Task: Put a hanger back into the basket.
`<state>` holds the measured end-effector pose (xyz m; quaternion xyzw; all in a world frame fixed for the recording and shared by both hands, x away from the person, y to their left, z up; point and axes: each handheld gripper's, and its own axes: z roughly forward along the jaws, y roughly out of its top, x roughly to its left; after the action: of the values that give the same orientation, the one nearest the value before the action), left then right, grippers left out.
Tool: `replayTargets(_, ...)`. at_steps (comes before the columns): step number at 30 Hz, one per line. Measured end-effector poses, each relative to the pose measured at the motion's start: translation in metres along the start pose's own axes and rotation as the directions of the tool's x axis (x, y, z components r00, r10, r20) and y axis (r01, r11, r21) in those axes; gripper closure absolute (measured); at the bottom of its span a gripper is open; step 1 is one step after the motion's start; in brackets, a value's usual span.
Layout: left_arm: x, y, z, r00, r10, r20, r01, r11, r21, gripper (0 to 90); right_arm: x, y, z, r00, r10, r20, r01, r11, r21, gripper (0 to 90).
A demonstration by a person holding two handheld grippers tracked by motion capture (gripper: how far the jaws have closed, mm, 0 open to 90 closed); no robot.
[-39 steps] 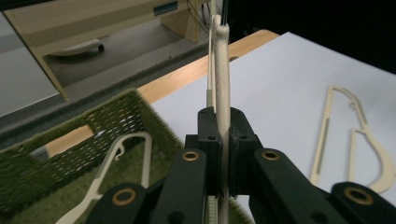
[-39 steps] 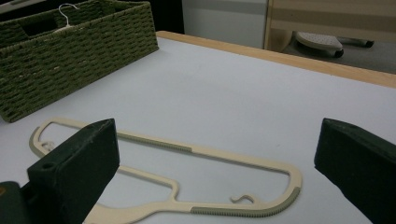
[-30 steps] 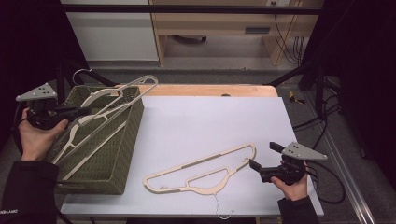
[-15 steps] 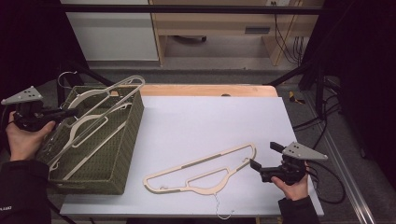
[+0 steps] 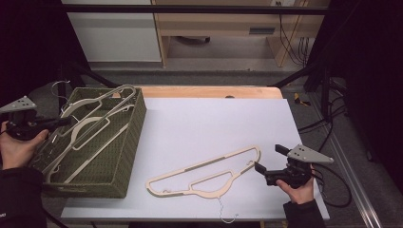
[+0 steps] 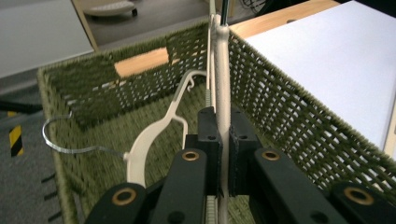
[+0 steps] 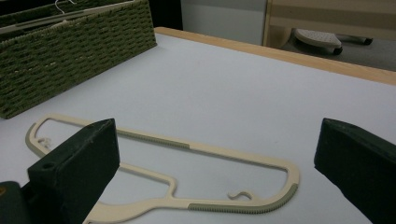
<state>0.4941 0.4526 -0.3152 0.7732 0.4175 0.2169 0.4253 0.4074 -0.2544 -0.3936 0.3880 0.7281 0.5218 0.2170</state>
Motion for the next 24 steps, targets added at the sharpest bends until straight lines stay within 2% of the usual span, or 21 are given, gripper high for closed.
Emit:
replayTargets(4,-0.003,-0.010,0.007,0.9994,-0.025,0.022,0.025,0.9996,0.010,86.0,0.001,0.000,0.001,1.0000,0.000,0.000,0.000,1.000,0.004,0.7)
replayTargets(9,-0.011,-0.020,0.020,0.9985,-0.047,0.026,0.046,0.9975,0.053,85.9,0.001,0.000,0.001,1.0000,0.002,0.001,-0.002,1.000,0.006,0.6)
replayTargets(10,-0.011,-0.021,0.021,0.9986,-0.046,0.025,0.044,0.9974,0.056,85.9,0.000,-0.001,0.001,0.9999,-0.012,-0.003,0.012,1.000,0.009,0.7)
replayTargets(16,-0.012,-0.029,0.034,0.9960,-0.081,0.037,0.078,0.9930,0.089,85.6,0.000,-0.001,0.001,0.9999,-0.009,-0.008,0.009,1.000,0.008,0.7)
replayTargets(19,-0.012,-0.033,0.043,0.9936,-0.104,0.043,0.098,0.9866,0.130,85.2,0.001,0.000,0.000,1.0000,0.000,-0.003,0.000,1.000,0.004,0.8)
replayTargets(22,-0.007,-0.037,0.046,0.9874,-0.149,0.055,0.139,0.9788,0.150,84.6,0.000,0.000,-0.001,1.0000,-0.001,-0.007,0.001,1.000,0.003,0.9)
replayTargets(23,-0.004,-0.039,0.047,0.9828,-0.173,0.063,0.162,0.9740,0.159,84.3,0.000,0.000,-0.001,1.0000,-0.001,-0.006,0.001,1.000,0.003,0.9)
replayTargets(24,-0.003,-0.041,0.048,0.9827,-0.180,0.044,0.169,0.9680,0.185,83.8,0.000,0.000,0.000,1.0000,0.003,-0.005,-0.003,1.000,0.002,0.9)
